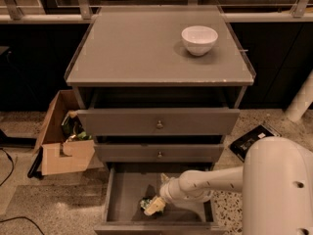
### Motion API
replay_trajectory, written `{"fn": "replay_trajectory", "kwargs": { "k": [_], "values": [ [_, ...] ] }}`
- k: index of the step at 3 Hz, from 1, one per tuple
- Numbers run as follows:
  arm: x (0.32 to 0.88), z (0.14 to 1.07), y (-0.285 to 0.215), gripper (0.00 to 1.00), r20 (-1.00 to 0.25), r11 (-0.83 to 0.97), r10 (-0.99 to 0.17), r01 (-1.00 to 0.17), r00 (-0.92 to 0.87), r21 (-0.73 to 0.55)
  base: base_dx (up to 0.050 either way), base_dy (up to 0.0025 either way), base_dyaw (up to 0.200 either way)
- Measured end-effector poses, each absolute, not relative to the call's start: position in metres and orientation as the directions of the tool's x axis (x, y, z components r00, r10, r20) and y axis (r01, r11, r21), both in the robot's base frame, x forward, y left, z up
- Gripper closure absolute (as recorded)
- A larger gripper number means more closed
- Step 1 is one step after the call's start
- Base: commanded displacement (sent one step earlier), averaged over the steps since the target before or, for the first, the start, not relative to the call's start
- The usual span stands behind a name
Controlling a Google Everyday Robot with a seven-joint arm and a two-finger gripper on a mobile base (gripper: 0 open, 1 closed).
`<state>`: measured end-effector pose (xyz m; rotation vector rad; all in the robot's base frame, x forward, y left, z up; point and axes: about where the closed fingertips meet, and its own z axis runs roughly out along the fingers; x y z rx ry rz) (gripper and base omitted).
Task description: Pick green can from bottom drawer and place on counter
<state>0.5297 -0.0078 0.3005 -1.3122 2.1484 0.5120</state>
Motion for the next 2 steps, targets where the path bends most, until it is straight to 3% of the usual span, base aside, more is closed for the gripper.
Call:
{"fn": "replay_trajectory", "kwargs": {
  "k": [2],
  "values": [
    [0.528,0.236,-0.01,0.0,-0.615,0.446,-0.688,-0.893,-0.384,0.059,0.0,0.0,0.0]
  ]
}}
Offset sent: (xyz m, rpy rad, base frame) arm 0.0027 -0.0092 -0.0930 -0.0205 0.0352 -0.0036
